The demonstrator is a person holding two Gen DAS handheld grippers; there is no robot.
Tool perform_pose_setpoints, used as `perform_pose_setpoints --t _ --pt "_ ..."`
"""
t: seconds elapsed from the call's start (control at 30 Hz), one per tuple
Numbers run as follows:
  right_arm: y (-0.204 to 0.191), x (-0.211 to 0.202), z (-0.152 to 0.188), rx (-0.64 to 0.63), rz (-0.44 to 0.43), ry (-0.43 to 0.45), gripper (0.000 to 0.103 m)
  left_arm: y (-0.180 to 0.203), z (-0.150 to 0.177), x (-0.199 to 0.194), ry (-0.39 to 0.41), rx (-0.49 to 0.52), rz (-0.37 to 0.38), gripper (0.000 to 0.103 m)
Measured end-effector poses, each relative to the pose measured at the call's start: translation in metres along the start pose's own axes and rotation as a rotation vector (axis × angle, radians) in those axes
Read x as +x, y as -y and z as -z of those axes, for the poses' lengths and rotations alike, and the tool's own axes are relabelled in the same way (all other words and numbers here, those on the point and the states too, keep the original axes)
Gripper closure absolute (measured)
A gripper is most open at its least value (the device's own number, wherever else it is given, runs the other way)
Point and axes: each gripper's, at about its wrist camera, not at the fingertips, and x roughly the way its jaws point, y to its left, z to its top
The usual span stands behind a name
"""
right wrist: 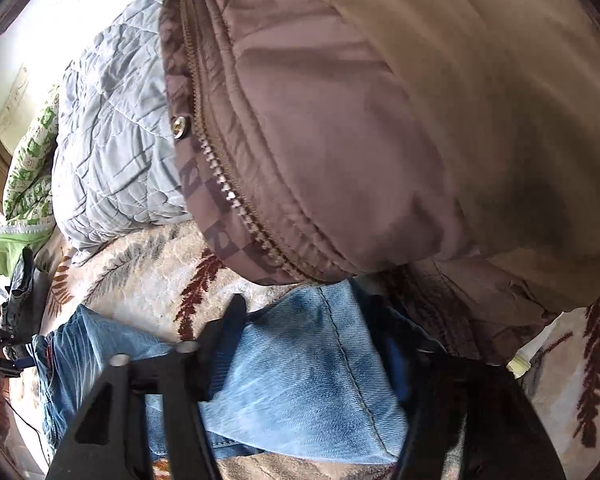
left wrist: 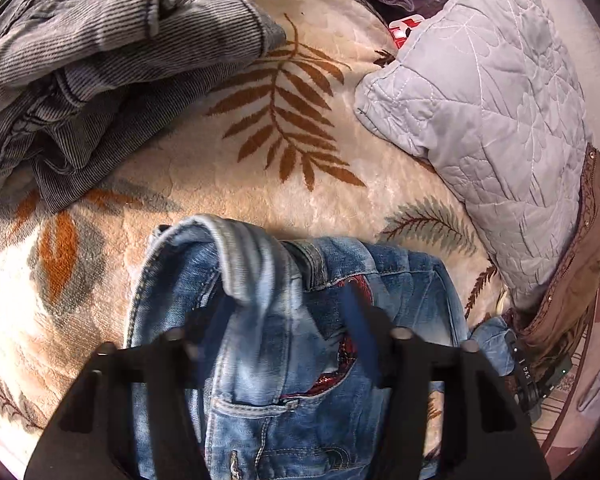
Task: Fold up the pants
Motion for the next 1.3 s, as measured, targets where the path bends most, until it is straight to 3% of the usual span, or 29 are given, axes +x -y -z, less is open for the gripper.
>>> perform_pose_setpoints --t 0.03,0.07,0.13,0.23,0.33,0.4,0.47,0.57,0.63,0.73,0.77,0.83,0.87,0.93,0.97,1.0,1.07,1.17,1.3 --pt "-0.002 -0.004 0.002 -0.017 -0.009 -0.003 0.099 0.001 0.003 -0.004 0.011 0.017 -0.003 0.087" --pt "-0.005 -0.011 0.006 -0.037 -0.005 0.008 0.101 0.002 0.006 -0.012 0.036 0.034 -0.001 0.090" --pt "-0.008 -0.033 0.015 -0.087 0.024 0.058 0.101 0.003 0.015 -0.032 0.099 0.075 -0.027 0.091" --pt "0.001 -0.074 0.030 -0.058 0.015 0.117 0.101 0.006 0.039 -0.064 0.171 0.136 -0.033 0.092" --pt "0.017 -0.121 0.056 -0.007 -0.011 0.180 0.101 0.006 0.074 -0.101 0.244 0.207 -0.013 0.092" --pt "0.029 -0.148 0.081 0.029 -0.016 0.207 0.101 0.000 0.104 -0.122 0.284 0.256 0.011 0.102" --pt "0.044 -0.169 0.111 0.058 -0.012 0.215 0.101 -0.009 0.133 -0.134 0.301 0.291 0.000 0.102" --pt "0.071 -0.186 0.164 0.100 -0.007 0.177 0.099 -0.031 0.170 -0.122 0.235 0.312 -0.042 0.102" --pt "0.084 -0.182 0.201 0.129 0.007 0.119 0.098 -0.055 0.187 -0.106 0.155 0.278 -0.021 0.102" --pt "0.098 -0.178 0.244 0.162 0.104 0.047 0.096 -0.082 0.185 -0.092 0.060 0.182 0.025 0.102" --pt "0.103 -0.178 0.254 0.174 0.132 0.027 0.091 -0.085 0.180 -0.093 0.046 0.161 0.035 0.102" --pt "0.111 -0.187 0.264 0.222 0.116 0.035 0.091 -0.083 0.166 -0.103 0.061 0.145 0.043 0.101" --pt "0.111 -0.194 0.265 0.234 0.101 0.055 0.091 -0.078 0.159 -0.108 0.076 0.146 0.042 0.098" --pt "0.110 -0.208 0.262 0.235 0.076 0.083 0.084 -0.068 0.142 -0.115 0.096 0.142 0.067 0.073" --pt "0.108 -0.213 0.259 0.236 0.065 0.094 0.067 -0.063 0.132 -0.115 0.100 0.133 0.079 0.045" --pt "0.106 -0.215 0.255 0.239 0.052 0.104 0.048 -0.055 0.122 -0.115 0.111 0.116 0.083 0.030" --pt "0.102 -0.215 0.242 0.259 0.013 0.128 0.039 -0.042 0.103 -0.110 0.133 0.092 0.076 0.030" --pt "0.100 -0.199 0.222 0.333 -0.067 0.105 0.038 -0.026 0.075 -0.096 0.099 0.067 0.104 0.030" --pt "0.103 -0.159 0.212 0.426 -0.040 -0.003 0.038 -0.018 0.042 -0.072 0.050 0.034 0.117 0.030"
